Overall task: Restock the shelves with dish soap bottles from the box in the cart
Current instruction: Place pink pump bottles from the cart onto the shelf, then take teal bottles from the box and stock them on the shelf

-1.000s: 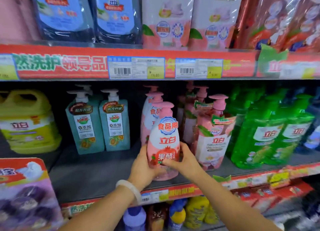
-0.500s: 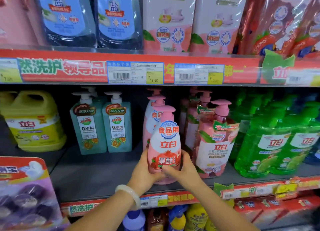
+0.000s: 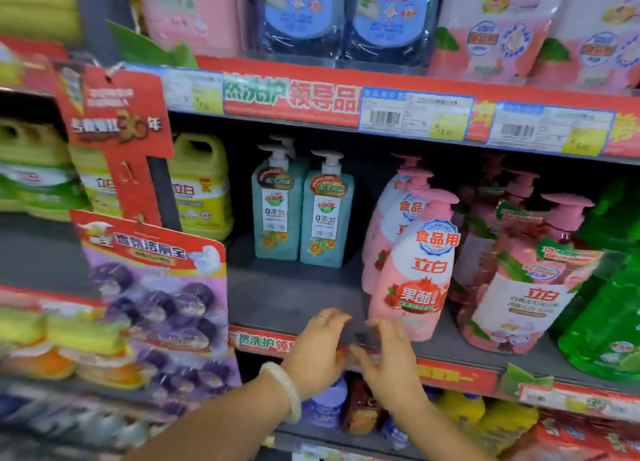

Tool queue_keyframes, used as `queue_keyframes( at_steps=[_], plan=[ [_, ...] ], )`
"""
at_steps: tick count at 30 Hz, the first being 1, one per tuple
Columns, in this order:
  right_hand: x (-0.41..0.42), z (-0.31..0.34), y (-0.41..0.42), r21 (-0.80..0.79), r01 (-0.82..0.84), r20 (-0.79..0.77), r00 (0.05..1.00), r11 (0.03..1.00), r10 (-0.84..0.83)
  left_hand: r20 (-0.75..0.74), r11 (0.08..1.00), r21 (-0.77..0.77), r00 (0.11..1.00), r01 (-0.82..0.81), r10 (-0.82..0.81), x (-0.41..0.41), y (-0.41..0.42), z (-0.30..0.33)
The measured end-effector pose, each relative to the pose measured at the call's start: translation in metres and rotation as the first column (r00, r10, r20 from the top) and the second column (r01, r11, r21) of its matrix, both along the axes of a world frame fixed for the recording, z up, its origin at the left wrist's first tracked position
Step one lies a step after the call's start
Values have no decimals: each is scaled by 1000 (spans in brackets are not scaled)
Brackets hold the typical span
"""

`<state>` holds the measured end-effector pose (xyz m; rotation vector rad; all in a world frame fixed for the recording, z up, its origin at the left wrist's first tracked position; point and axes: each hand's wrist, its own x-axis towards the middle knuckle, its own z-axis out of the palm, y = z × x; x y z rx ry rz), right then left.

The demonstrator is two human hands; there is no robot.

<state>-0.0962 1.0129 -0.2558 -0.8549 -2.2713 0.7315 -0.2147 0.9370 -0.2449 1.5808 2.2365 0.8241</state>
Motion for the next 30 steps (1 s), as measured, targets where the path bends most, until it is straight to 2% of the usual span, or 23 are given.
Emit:
queue_keyframes(
  at_steps=[4, 9, 11, 14, 18, 23, 27, 30],
  plan=[
    [-45, -11, -41, 54, -186, 249, 954, 981, 167, -189, 993, -110, 982, -40, 19, -28, -62, -1],
    [-120, -6, -144, 80, -402, 408, 848, 912, 338, -297, 960, -181, 942, -213, 153, -87, -183, -18],
    [-153, -8, -200, 74, -480, 491, 780, 874, 387, -344, 911, -238, 906, -338, 246, -111, -246, -20],
    [-201, -18, -292, 62, -575, 499, 726, 816, 473, -408, 819, -311, 846, -482, 343, -143, -347, -22],
    [-251, -30, -412, 34, -730, 576, 572, 682, 584, -413, 688, -385, 782, -615, 467, -169, -479, -23],
    [-293, -37, -539, -62, -842, 624, 386, 536, 679, -394, 528, -420, 673, -738, 627, -183, -608, -29],
    [-325, -35, -603, -82, -886, 627, 311, 457, 714, -388, 460, -393, 597, -796, 702, -199, -672, -38],
    [-354, -38, -631, -99, -907, 651, 253, 411, 716, -350, 441, -400, 579, -803, 736, -218, -700, -47]
  ],
)
